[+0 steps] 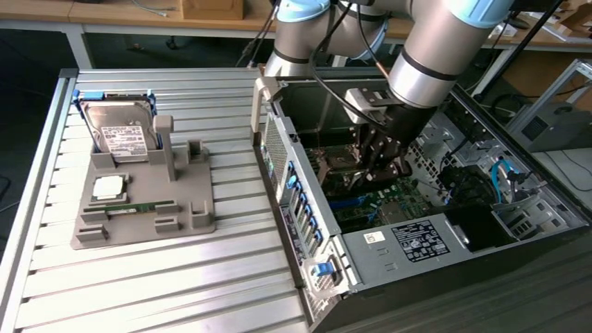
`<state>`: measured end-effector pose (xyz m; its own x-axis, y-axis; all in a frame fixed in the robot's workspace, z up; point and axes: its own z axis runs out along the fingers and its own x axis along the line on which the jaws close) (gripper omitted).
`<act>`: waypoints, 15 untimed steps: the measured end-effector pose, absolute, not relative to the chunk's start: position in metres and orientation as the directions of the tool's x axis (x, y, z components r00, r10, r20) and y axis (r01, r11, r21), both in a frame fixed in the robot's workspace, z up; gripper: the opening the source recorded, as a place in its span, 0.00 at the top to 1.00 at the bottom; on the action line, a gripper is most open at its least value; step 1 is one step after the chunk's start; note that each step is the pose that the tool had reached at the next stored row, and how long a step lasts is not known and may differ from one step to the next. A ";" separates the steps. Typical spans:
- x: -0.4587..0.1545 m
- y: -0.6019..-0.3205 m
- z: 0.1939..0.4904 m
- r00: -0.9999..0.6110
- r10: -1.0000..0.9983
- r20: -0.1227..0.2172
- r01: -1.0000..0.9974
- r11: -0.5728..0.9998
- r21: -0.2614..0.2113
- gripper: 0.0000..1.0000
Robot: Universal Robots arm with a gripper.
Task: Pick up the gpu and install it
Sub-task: 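Insert the gpu into the slot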
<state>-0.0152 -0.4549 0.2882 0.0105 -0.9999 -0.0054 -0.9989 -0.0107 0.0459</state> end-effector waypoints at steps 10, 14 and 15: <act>-0.024 -0.455 0.282 0.010 -1.000 -0.003 -0.999 -0.011 0.046 0.73; -0.026 -0.456 0.279 0.010 -1.000 -0.002 -0.999 -0.011 0.046 0.73; -0.027 -0.456 0.279 0.010 -1.000 -0.001 -0.999 -0.010 0.046 0.73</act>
